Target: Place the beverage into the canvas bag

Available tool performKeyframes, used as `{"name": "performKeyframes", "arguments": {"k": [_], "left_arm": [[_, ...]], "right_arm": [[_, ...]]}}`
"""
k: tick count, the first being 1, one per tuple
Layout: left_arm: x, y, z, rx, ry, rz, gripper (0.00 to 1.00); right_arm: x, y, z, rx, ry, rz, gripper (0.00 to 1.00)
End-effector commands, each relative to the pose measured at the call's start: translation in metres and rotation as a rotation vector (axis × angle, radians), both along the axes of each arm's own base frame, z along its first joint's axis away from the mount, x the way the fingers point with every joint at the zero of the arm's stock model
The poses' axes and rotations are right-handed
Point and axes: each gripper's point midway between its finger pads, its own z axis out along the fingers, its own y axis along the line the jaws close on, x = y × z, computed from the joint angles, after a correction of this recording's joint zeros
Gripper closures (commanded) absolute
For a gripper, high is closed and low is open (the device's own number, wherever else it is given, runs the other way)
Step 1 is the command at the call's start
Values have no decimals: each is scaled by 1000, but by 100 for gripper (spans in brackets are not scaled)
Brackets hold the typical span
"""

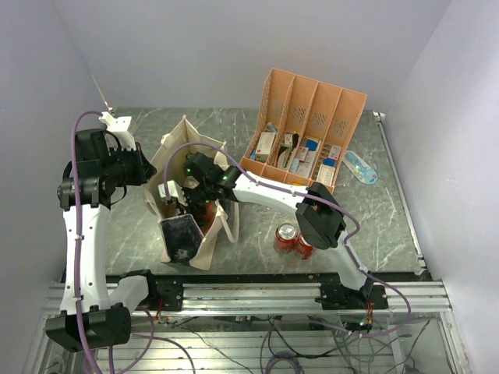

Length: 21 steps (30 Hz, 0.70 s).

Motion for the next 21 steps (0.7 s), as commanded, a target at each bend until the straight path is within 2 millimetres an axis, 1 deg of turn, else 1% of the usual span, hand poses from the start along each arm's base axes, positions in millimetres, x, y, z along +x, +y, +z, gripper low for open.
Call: {"name": "performKeyframes", "arguments": {"k": [1, 3, 5, 6, 10, 12, 16, 21], "left_arm": [[4, 0, 34, 2, -125, -11, 93], [4, 0, 35, 2, -127, -12, 93], [4, 0, 35, 6, -127, -13, 93], [4, 0, 35, 8, -125, -13, 93], [3, 1, 36, 14, -129, -14, 93], [2, 1, 36, 15, -130, -12, 93], [2, 1, 36, 16, -132, -10, 93], [3, 0, 39, 13, -141, -13, 93]], "right_arm": [[7, 8, 13, 40, 7, 6, 65], [7, 9, 17, 48, 12, 5, 58], [6, 8, 20, 57, 11, 4, 44], [6, 9, 21, 63, 9, 2, 40], [7, 9, 27, 74, 8, -9, 32], [8, 11, 30, 78, 6, -13, 25], [10, 13, 38, 90, 2, -25, 14], [13, 15, 49, 109, -10, -35, 10]]}}
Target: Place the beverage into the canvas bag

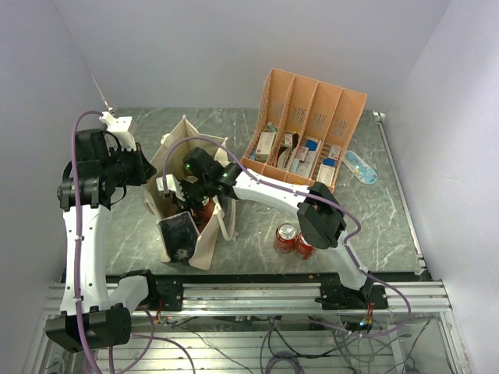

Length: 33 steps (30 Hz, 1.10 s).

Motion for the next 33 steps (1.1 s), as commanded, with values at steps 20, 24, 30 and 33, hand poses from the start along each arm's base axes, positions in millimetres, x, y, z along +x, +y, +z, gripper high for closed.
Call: {"name": "performKeyframes", "arguments": {"k": [20, 24, 30, 33], "left_arm": [[3, -4, 40, -39, -131, 4, 93], [4, -4, 40, -50, -125, 10, 93], [7, 0, 33, -17, -98, 1, 93], [12, 3, 31, 8, -60, -16, 93]], "right_arm": [[35, 4, 141, 249, -23, -132, 4], [44, -8, 174, 299, -32, -174, 4], [58, -46, 237, 382, -89, -261, 4], [62, -78, 266, 399, -120, -327, 4]]}}
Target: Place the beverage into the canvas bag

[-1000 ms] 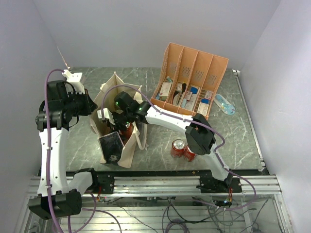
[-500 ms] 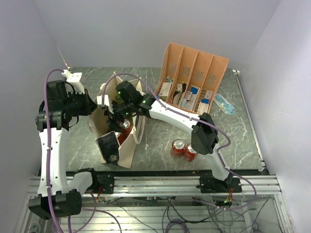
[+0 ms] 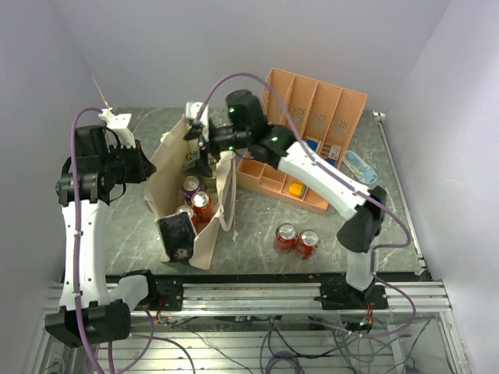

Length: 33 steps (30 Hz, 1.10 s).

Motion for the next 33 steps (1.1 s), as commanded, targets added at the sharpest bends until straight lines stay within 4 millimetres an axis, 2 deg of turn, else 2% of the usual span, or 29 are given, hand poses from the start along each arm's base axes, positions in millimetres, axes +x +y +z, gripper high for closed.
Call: {"name": "performKeyframes", "arguments": {"k": [1, 4, 7, 10, 12, 16, 20, 25, 33], "left_arm": [[12, 4, 29, 32, -68, -27, 93], [17, 7, 30, 56, -72, -35, 93], [18, 11, 33, 90, -95, -37, 93], [18, 14, 29, 117, -96, -38, 93], [17, 14, 29, 124, -99, -39, 93], [13, 13, 31, 128, -116, -43, 93], [9, 10, 28, 110, -107, -49, 93], [7, 8, 25, 95, -107, -51, 93], [1, 7, 22, 81, -110, -39, 93]], "right_arm": [[6, -52, 72, 78, -68, -117, 4], [7, -96, 74, 15, -81, -198, 4], [1, -146, 55, -86, -83, -278, 4], [-12, -193, 24, -201, -79, -327, 4], [-24, -219, -6, -290, -72, -342, 4], [-54, -258, -65, -461, -36, -320, 4], [-77, -280, -110, -564, 7, -279, 2], [-84, -293, -159, -676, 55, -248, 0], [-81, -296, -191, -728, 79, -257, 0]]}}
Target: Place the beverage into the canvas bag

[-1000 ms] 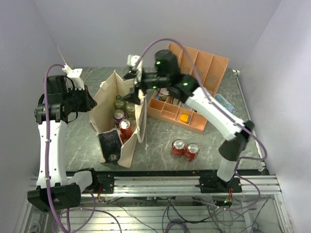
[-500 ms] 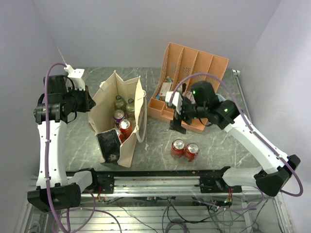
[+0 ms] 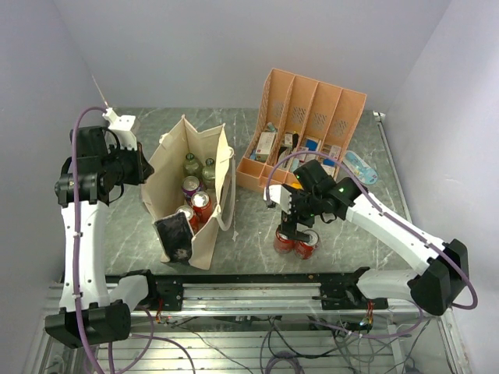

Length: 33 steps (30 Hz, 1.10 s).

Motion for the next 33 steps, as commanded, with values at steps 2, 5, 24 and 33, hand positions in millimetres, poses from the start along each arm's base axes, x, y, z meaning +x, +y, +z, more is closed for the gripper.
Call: {"name": "performKeyframes", "arguments": {"k": [2, 5, 24, 33], "left_arm": [[-1, 1, 20, -20, -94, 18, 93], [-1, 2, 19, -28, -90, 23, 93], [6, 7, 19, -47, -80, 41, 93], [6, 10, 18, -48, -77, 51, 93]], "right_arm": [[6, 1, -15, -21, -10, 15, 0], [8, 5, -20, -17, 6, 19, 0], [-8, 13, -51, -3, 109, 53, 10], [-5, 21, -44, 35, 104, 58, 28]]}}
